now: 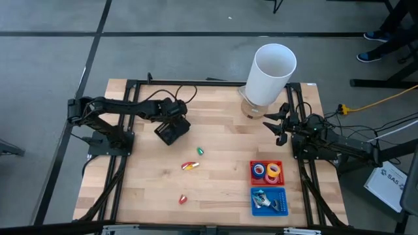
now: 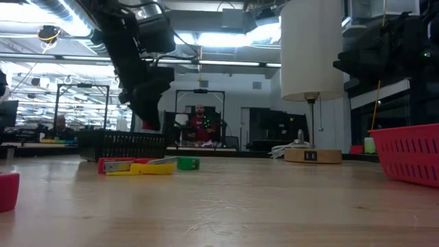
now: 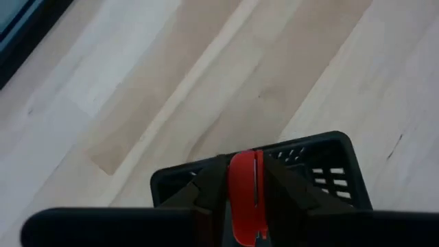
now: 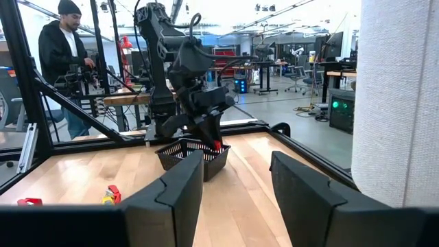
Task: Pick and place Stapler, Stapler remover, tape
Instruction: Put the red stapler into the black basket, then put the green stapler into the black basket
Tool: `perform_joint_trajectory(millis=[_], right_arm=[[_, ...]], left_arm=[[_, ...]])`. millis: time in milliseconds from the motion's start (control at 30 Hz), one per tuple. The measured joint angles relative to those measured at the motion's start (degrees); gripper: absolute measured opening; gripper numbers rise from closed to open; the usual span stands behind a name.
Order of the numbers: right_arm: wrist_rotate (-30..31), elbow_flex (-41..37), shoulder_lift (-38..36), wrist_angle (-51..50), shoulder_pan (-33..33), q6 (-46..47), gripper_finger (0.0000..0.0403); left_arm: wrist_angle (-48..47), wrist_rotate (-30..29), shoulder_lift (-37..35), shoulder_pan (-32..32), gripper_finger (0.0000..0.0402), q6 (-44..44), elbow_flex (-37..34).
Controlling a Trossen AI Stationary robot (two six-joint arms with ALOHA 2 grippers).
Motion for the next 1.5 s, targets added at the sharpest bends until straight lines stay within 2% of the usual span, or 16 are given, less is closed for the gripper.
perform_joint_trajectory(millis=[433, 600, 1133, 1500], right_arm=[[0.0, 0.0, 0.0, 0.0, 0.0, 0.0, 0.0171], [0.0, 0.0, 0.0, 0.0, 0.0, 0.0, 0.0172], [0.0, 0.0, 0.0, 0.0, 0.0, 0.0, 0.0171], [0.0, 0.0, 0.0, 0.0, 0.0, 0.0, 0.0171]], left_arm=[[-2.3, 0.1, 0.0, 0.0, 0.0081, -0.1, 0.0], [-4.6, 0.1, 0.0, 0.0, 0.0086, -4.2, 0.0], [-7.3, -0.5, 0.0, -2.1, 0.0153, -7.0, 0.0], [-6.2, 7.1, 0.0, -3.3, 0.0156, -2.2, 5.1]])
